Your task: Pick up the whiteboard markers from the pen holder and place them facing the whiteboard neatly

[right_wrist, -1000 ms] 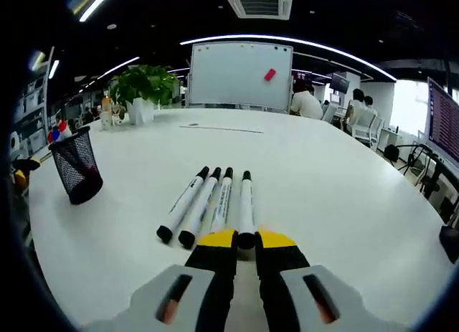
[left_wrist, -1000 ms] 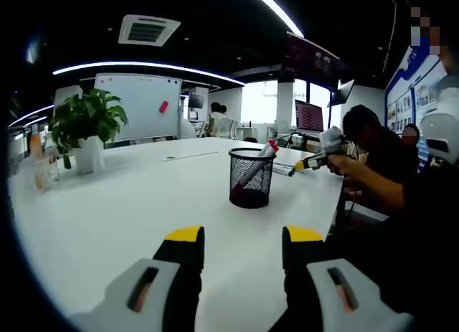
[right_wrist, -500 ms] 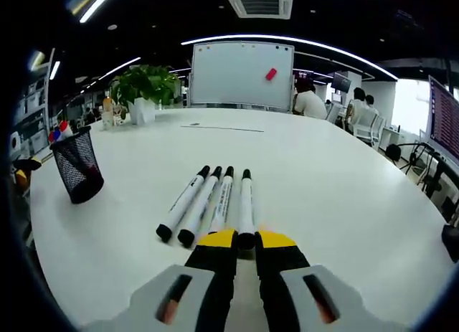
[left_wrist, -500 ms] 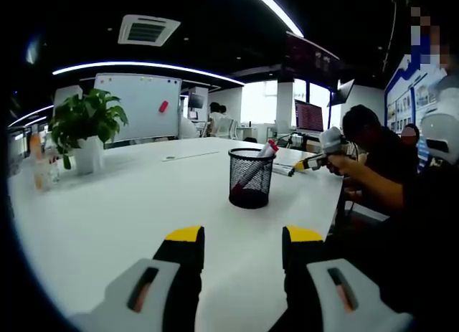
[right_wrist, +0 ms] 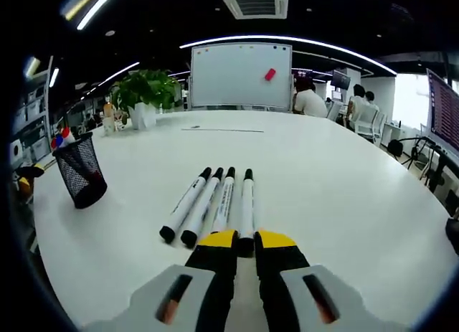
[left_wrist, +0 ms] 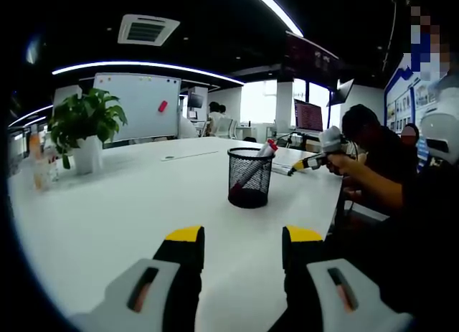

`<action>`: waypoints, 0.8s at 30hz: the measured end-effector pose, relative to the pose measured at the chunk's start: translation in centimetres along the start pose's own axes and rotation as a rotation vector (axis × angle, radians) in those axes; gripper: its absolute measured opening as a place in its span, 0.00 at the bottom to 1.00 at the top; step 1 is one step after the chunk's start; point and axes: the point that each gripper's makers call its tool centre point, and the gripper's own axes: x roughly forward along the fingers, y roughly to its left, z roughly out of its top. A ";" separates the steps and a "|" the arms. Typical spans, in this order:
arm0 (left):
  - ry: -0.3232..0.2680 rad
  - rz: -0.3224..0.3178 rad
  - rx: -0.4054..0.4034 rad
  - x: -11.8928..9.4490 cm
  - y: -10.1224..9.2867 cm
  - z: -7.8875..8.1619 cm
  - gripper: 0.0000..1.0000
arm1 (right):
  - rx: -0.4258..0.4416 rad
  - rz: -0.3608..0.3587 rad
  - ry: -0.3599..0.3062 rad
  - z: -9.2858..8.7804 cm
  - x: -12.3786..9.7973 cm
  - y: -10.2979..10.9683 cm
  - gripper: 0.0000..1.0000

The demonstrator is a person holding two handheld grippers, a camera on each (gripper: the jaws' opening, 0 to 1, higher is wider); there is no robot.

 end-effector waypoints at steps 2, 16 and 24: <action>-0.001 0.000 0.000 0.0 0.0 0.0 0.45 | 0.003 0.002 0.000 0.0 0.1 0.0 0.13; -0.001 0.000 0.001 0.0 0.0 0.1 0.45 | 0.049 0.023 -0.062 1.4 -0.9 -0.3 0.15; -0.003 0.003 0.004 -0.1 0.0 0.2 0.45 | 0.035 -0.002 -0.124 2.7 -1.9 -0.9 0.20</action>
